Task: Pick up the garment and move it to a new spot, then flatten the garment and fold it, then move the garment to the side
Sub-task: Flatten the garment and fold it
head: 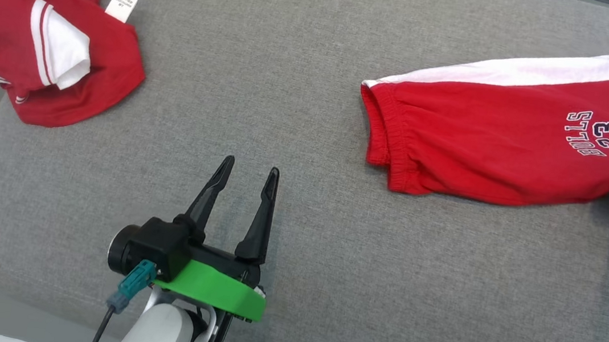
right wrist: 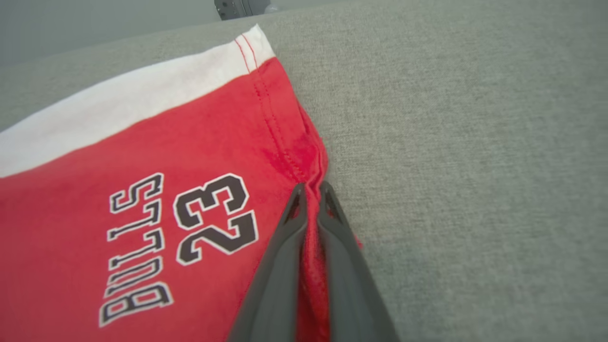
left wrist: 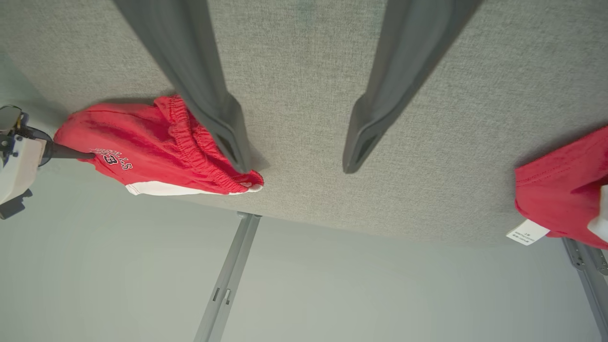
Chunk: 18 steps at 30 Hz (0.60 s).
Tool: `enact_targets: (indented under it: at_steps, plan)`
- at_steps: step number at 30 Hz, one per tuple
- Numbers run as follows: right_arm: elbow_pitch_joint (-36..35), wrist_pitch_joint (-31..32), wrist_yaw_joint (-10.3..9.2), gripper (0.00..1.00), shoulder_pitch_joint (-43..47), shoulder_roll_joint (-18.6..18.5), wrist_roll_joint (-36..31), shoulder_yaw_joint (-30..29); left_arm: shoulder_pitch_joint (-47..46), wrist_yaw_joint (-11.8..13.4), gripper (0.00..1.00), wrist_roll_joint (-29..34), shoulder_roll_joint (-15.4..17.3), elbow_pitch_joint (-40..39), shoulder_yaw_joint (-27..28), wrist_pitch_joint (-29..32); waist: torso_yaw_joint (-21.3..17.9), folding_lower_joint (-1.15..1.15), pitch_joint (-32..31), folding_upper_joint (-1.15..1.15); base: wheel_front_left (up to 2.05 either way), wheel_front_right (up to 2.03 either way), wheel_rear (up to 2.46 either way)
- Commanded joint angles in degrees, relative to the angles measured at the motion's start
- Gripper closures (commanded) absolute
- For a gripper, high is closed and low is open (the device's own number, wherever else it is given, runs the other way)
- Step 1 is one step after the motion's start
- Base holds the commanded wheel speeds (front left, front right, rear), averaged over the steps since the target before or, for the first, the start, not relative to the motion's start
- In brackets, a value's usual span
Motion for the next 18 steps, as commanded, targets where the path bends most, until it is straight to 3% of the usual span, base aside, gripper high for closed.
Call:
enact_targets:
  at_steps: [1, 7, 18]
  plan:
    - [0.54, -0.27, -0.14, 1.00, 1.20, -0.21, 0.12, -0.13, 0.16, -0.16, 0.00, 0.39, 0.03, 0.16, 0.14, -0.14, -1.21, 0.00, -0.70, 0.00, 0.00, 0.00, 0.00]
    - [0.20, -2.24, -0.14, 1.00, 3.40, -0.35, 1.70, -0.69, 0.86, -0.37, 0.00, 1.09, 0.05, 0.24, 0.86, -0.15, -4.97, 0.00, -1.83, 0.00, 0.00, 0.00, 0.00]
    - [-1.50, -3.62, -0.12, 1.00, 6.02, -4.50, 3.56, -0.86, 1.12, -0.81, 0.00, 2.25, 0.08, 0.39, 1.79, -0.14, -10.24, 0.00, -2.54, 0.00, 0.00, 0.00, 0.00]
